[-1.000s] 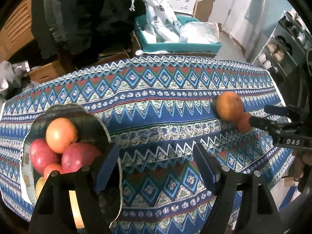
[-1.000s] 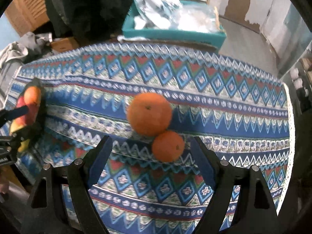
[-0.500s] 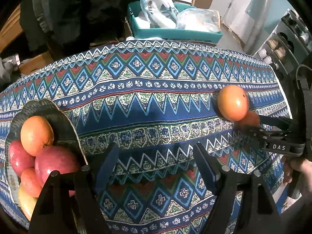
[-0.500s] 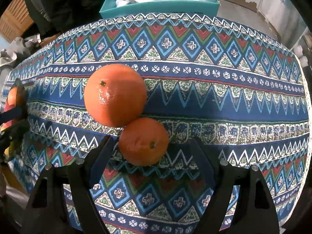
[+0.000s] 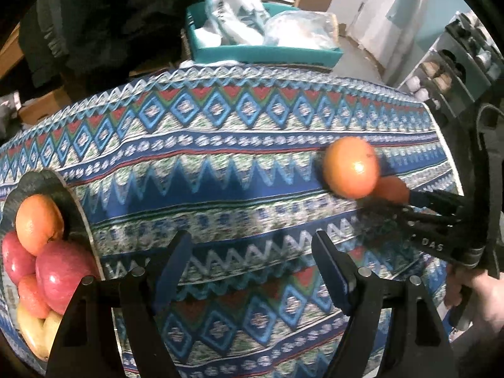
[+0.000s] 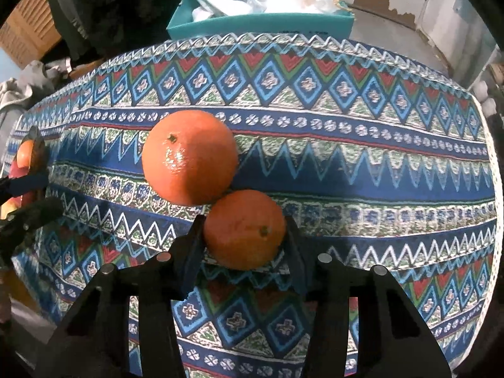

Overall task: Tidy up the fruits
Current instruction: 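Grasp the smaller orange with the right tool while the left tool grasps the larger orange, then lift the orange with the right tool while the left tool lifts its orange toward the bowl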

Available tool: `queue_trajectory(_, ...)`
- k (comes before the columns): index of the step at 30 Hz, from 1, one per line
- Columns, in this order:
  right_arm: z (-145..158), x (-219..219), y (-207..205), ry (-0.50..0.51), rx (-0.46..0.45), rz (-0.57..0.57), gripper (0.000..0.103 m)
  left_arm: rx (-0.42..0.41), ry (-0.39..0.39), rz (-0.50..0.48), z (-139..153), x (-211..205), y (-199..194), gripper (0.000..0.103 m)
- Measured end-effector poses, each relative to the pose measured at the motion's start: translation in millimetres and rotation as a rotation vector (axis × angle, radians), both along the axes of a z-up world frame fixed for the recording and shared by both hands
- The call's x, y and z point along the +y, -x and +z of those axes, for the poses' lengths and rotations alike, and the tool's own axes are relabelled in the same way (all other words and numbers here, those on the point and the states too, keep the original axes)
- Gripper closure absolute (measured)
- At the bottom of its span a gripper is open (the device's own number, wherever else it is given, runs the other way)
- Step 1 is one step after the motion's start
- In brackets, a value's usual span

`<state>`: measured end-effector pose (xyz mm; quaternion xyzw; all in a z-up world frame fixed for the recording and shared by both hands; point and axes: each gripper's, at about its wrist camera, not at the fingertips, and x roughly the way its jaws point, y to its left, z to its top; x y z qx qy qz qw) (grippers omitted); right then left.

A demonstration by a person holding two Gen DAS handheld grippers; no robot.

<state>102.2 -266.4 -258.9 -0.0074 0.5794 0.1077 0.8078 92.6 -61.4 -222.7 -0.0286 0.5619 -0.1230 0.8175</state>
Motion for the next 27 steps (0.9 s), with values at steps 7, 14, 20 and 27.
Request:
queue_trajectory(7,31.0,-29.1,-3.7,-0.004,-0.042,-0.068,0.056,-0.016,0.009,-0.056,9.2,-32.1,-10.2,0.020)
queue_trajectory(14,49.5,-50.8,-3.3,-0.003,-0.075,-0.110,0.056,-0.019,0.008,-0.097,9.9,-57.0,-22.3,0.017)
queue_trajectory(20,52.1,-64.4,-5.1,-0.021,-0.062,-0.144,0.056,-0.015,0.029,-0.107,6.2,-77.8,-40.4,0.017)
queue_trajectory(27,49.0,-77.9,-5.9,-0.044,-0.048,-0.180,0.056,0.039,0.041,-0.124,-10.3,-95.5,-54.1,0.016)
